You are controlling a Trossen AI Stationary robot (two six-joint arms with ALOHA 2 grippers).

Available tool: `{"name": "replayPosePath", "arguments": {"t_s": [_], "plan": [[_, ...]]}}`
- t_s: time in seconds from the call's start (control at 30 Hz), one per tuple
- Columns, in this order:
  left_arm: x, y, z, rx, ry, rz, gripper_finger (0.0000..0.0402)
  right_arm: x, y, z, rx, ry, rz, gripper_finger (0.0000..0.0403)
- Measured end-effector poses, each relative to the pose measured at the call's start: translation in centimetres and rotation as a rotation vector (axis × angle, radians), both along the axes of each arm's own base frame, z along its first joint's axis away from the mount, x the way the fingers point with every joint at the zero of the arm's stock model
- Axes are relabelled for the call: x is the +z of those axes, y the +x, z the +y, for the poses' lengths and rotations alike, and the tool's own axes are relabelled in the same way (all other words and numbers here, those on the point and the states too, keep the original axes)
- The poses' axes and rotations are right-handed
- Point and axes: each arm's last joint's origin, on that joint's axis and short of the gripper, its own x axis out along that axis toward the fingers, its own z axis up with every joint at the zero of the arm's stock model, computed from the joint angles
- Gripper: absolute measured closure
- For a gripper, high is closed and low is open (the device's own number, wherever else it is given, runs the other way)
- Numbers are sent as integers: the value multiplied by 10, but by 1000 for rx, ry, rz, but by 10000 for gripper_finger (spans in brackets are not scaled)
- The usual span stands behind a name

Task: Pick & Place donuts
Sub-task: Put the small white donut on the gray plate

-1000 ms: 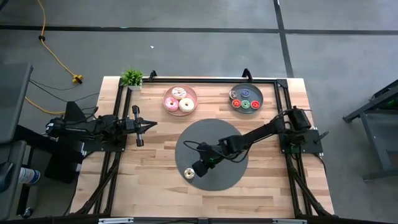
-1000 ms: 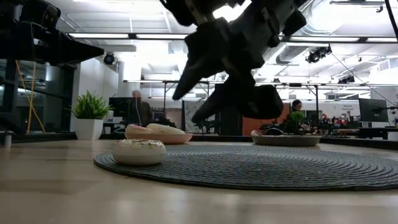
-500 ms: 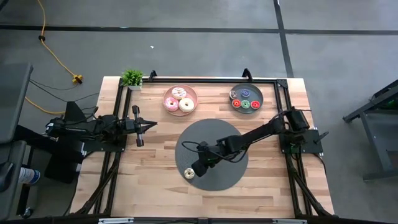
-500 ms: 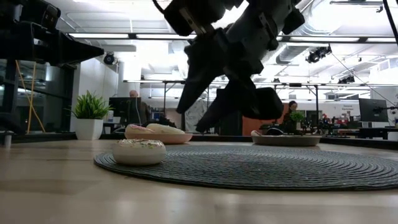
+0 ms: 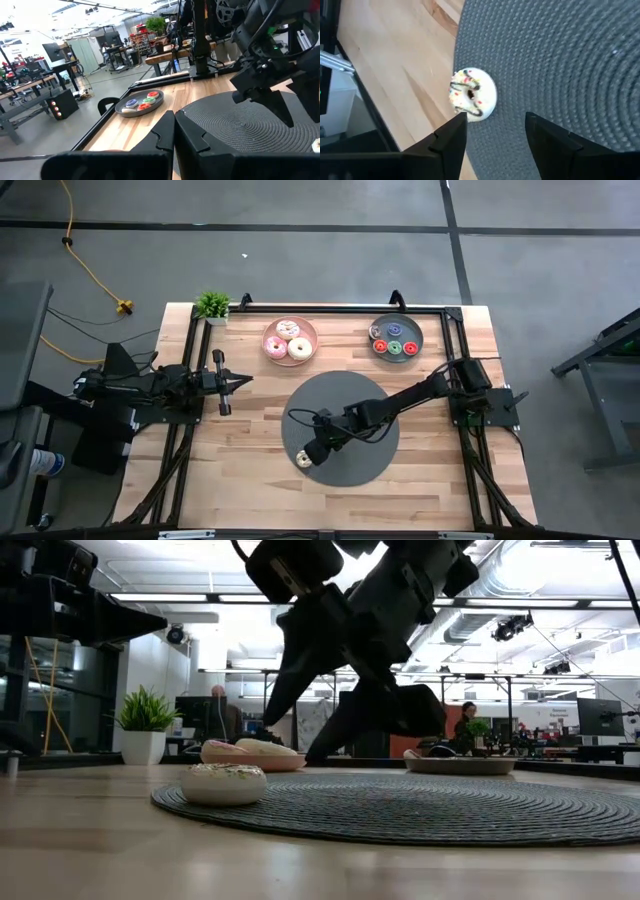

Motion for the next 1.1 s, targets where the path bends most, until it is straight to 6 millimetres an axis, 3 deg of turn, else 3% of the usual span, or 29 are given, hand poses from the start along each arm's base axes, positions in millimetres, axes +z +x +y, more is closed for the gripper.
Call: {"name": "replayPosePath", "arguments": {"t_s": [0.77,1.1], "plan": [[0,0,0,0,0,0,401,-6,5,1,-28,45,9,196],[0,0,0,0,0,-1,401,-14,17,4,-25,38,27,196]]}}
